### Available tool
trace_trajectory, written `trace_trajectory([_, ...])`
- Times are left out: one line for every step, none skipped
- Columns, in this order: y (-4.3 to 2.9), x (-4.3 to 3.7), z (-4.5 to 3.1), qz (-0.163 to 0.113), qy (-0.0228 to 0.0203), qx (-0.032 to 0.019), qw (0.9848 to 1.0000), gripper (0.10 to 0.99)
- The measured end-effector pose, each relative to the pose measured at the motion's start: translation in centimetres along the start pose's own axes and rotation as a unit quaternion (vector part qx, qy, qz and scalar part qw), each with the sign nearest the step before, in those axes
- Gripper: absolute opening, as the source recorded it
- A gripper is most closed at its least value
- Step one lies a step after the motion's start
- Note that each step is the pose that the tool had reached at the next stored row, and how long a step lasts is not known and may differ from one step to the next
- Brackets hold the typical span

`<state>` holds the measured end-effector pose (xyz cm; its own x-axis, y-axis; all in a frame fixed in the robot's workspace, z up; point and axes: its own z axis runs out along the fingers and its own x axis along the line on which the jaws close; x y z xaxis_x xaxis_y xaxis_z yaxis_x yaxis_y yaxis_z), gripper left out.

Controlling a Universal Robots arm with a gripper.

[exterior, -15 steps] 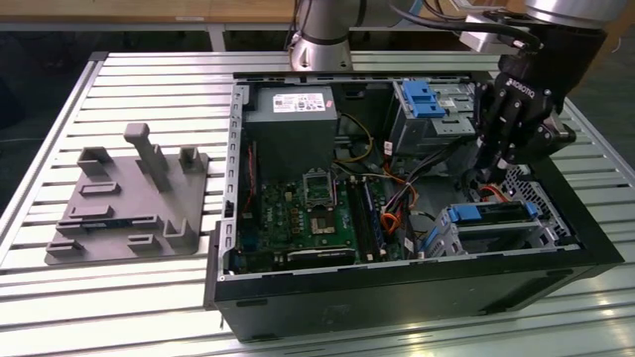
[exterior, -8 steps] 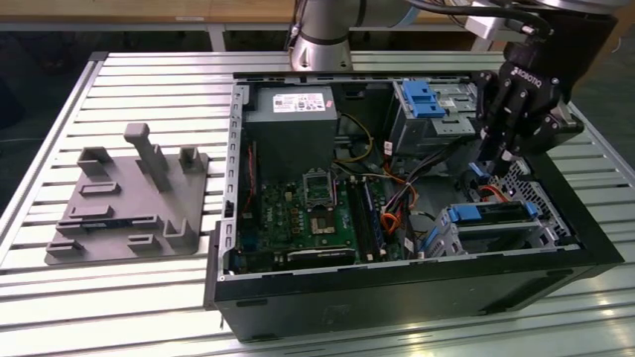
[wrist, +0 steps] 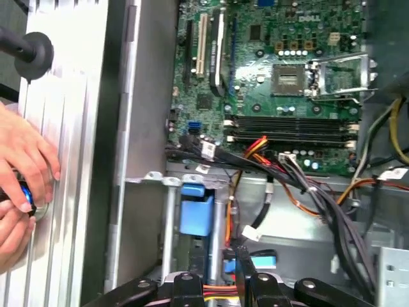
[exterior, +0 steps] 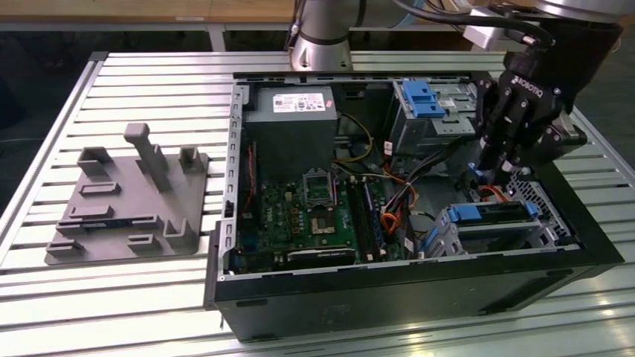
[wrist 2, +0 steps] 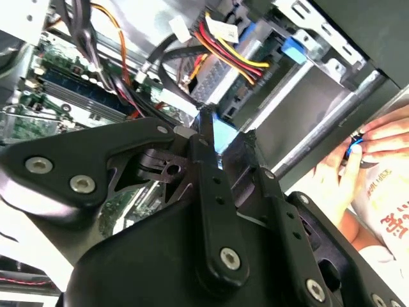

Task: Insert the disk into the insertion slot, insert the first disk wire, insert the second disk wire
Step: 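Insert the second disk wire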

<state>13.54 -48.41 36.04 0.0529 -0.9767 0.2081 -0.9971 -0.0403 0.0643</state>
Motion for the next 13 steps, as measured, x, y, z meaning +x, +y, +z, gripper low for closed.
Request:
trace_trajectory([0.01,0.21,0.04,0.000,0.0000,0.0000,1.0000,0.337])
trace_trajectory([0.02,0.27,0.06,0.000,0.0000,0.0000,1.0000,0.337])
trace_trajectory([0.07,0.26,0.08,0.000,-0.0001,0.0000,1.0000,0.337])
trace_trajectory([0.12,0.26,0.10,0.000,-0.0001,0.0002,1.0000,0.337])
trace_trajectory([0.18,0.25,0.10,0.000,0.0001,0.0006,1.0000,0.337])
trace_trajectory([0.23,0.22,0.11,0.000,0.0001,0.0010,1.0000,0.337])
trace_trajectory([0.29,0.22,0.12,0.000,0.0001,0.0014,1.0000,0.337])
trace_trajectory([0.35,0.21,0.15,0.000,0.0001,0.0020,1.0000,0.337])
trace_trajectory([0.41,0.19,0.19,0.001,0.0001,0.0028,1.0000,0.337])
trace_trajectory([0.45,0.17,0.25,0.001,0.0001,0.0037,1.0000,0.337])
trace_trajectory([0.48,0.14,0.31,0.001,0.0002,0.0045,1.0000,0.337])
trace_trajectory([0.50,0.12,0.38,0.001,0.0003,0.0051,1.0000,0.337])
trace_trajectory([0.50,0.11,0.43,0.000,0.0004,0.0055,1.0000,0.337])
